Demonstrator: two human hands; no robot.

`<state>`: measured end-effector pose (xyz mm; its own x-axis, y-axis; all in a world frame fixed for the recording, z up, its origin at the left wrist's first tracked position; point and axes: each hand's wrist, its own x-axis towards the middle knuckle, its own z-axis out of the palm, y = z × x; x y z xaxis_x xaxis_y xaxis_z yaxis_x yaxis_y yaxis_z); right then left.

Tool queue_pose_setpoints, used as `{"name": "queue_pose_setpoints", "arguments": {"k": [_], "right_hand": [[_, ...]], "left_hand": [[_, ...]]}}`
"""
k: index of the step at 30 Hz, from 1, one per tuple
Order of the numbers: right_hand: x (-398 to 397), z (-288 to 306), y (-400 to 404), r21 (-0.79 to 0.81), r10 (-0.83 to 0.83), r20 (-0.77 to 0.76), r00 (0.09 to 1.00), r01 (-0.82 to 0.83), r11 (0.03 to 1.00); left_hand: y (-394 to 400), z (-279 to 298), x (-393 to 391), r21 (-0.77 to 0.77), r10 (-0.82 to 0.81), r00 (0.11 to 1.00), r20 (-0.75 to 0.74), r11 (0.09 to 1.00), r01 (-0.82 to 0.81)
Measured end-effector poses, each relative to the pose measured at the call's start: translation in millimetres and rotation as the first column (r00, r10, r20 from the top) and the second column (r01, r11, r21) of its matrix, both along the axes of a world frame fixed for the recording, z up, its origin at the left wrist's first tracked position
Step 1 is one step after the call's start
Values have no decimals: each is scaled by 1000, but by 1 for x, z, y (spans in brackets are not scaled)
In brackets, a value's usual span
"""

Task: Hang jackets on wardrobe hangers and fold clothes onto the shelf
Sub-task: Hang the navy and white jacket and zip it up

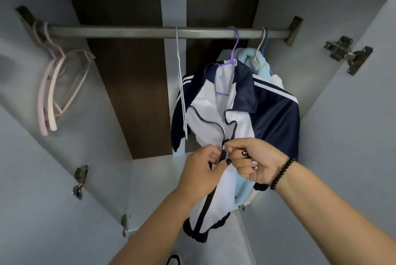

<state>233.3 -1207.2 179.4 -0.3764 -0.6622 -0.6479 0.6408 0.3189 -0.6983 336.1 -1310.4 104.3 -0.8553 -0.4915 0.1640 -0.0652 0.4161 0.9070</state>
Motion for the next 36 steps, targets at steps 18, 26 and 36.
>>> {"name": "queue_pose_setpoints", "arguments": {"k": [18,26,36], "right_hand": [[-53,-22,-101,47,-181,-32,983,183,982],[-62,-25,-112,64,-194,-48,980,197,978],[-106,-12,-117,46,-189,-114,975,195,980]], "left_hand": [[-118,-53,-45,-294,-13,957,291,950,102],[-122,-48,-78,-353,21,983,184,935,46],[-115,-84,-82,-315,89,918,387,948,41]]}}
